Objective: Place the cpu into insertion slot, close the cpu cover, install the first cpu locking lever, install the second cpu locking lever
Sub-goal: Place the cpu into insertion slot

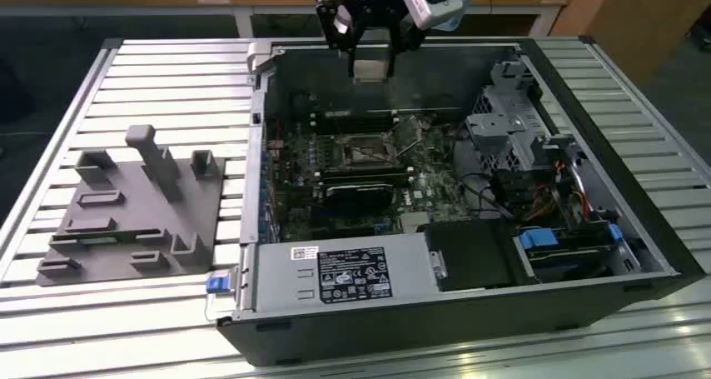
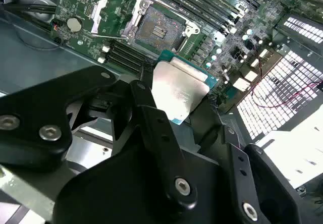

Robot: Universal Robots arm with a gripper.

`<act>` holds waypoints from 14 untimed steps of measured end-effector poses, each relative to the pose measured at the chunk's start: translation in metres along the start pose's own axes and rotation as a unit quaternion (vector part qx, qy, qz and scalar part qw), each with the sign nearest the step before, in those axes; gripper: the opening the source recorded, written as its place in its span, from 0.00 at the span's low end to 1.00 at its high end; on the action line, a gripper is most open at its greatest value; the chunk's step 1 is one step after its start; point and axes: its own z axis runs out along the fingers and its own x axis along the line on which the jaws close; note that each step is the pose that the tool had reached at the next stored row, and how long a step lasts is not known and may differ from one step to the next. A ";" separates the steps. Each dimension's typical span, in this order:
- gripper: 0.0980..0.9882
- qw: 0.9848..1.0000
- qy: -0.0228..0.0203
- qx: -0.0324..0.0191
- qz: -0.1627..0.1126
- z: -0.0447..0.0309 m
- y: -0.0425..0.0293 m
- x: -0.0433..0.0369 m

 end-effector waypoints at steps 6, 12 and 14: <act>0.50 1.000 0.000 0.000 0.000 0.0000 0.0000 0.0000; 0.50 1.000 0.000 0.000 0.000 0.0027 -0.0002 -0.0001; 0.50 1.000 -0.002 0.000 0.000 0.0041 -0.0004 -0.0001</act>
